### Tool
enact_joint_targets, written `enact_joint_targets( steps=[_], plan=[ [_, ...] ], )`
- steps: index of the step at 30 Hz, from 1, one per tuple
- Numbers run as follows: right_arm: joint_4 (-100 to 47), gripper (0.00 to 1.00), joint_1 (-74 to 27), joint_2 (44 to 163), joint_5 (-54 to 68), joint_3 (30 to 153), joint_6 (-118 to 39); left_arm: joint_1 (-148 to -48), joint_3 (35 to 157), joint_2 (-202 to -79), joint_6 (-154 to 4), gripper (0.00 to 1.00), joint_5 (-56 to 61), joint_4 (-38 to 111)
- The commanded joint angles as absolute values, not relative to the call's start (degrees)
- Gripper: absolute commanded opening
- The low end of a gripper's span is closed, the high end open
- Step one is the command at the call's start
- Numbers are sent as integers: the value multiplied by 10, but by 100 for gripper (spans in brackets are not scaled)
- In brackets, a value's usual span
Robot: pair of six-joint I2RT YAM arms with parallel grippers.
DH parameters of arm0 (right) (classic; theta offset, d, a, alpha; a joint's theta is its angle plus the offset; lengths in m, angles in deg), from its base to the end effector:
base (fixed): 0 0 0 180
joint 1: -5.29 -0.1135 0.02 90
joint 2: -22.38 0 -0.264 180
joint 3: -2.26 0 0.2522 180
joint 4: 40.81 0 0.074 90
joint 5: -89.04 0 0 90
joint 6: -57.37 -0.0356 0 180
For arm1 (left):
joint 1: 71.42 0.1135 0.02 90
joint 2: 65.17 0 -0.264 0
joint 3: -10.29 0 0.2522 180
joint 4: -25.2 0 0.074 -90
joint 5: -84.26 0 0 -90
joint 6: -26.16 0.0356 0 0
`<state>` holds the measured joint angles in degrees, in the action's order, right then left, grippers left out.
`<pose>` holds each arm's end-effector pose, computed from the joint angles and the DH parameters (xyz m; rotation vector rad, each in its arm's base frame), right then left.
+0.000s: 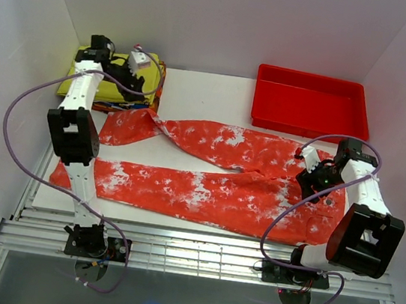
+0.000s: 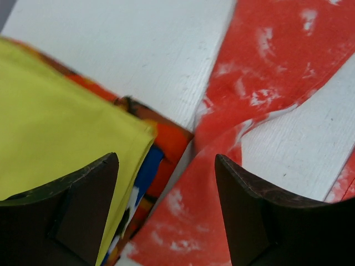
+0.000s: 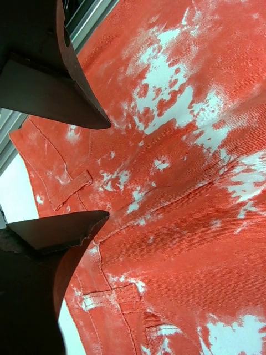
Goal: Fold and stack the trousers
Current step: Flatten the trousers out
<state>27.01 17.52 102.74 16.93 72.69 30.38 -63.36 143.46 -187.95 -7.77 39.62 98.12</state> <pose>0.2438 -0.0417 0.2249 -1.2339 2.4902 0.1644 0.4557 0.0389 0.2931 1.1422 1.9914 -0.5125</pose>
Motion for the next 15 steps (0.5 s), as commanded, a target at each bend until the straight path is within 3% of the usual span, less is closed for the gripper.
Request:
enact_joint_targets(
  steps=[1,7,11,12,15],
  plan=[
    [287,66,172,1024,176,732,311,-681,1448,-1905,26,81,386,1031],
    [269,66,173,1011,163,707,313,-705,1428,-1931,71,79,352,1071],
    [237,66,173,1026,131,688,307,-731,1393,-1922,88,70,313,1083],
    [230,66,173,1027,126,678,305,-733,1386,-1916,91,56,300,1085],
    [204,64,173,1026,106,658,305,-732,1365,-1903,96,28,253,1094]
  ],
)
